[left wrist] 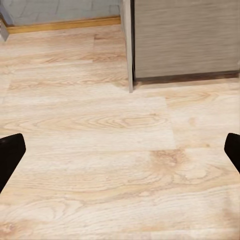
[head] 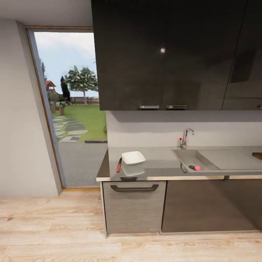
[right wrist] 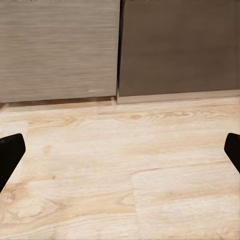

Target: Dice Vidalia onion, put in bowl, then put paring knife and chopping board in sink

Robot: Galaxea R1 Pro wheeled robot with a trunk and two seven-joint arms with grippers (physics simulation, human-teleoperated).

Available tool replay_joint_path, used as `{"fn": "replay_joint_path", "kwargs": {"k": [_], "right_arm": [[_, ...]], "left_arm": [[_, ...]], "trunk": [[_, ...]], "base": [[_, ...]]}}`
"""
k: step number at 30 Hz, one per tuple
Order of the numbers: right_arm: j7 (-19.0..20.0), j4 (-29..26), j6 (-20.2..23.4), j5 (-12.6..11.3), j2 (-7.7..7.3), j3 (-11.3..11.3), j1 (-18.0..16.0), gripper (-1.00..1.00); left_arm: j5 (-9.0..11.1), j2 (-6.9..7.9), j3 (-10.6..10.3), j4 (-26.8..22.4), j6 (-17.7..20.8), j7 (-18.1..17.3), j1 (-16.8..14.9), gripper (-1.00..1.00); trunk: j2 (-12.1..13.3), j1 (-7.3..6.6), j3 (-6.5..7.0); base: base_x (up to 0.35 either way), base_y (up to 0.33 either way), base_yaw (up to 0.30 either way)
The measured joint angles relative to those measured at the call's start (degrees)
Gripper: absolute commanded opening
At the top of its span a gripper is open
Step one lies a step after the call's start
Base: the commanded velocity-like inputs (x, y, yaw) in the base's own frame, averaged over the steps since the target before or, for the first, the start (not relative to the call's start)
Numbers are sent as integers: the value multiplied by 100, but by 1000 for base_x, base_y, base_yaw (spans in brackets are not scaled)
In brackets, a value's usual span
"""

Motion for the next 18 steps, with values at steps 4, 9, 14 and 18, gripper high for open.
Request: {"fn": "replay_joint_path", "kwargs": {"k": [4,9,14,18], "right_arm": [[0,0,3,0,0,0,-1,100],[0,0,3,0,0,0,-1,100],[0,0,1,0,0,0,1,100],[0,0,5,0,0,0,0,100]], "left_arm": [[2,0,0,0,0,-1,0,100],[2,0,0,0,0,0,0,100],[2,0,0,0,0,0,0,100],[2,0,0,0,0,0,0,100]], "trunk": [[161,-88,72],[283,-154,127],[283,-154,127],[283,-154,127]], "base": [[0,0,0],[0,0,0],[0,0,0],[0,0,0]]}}
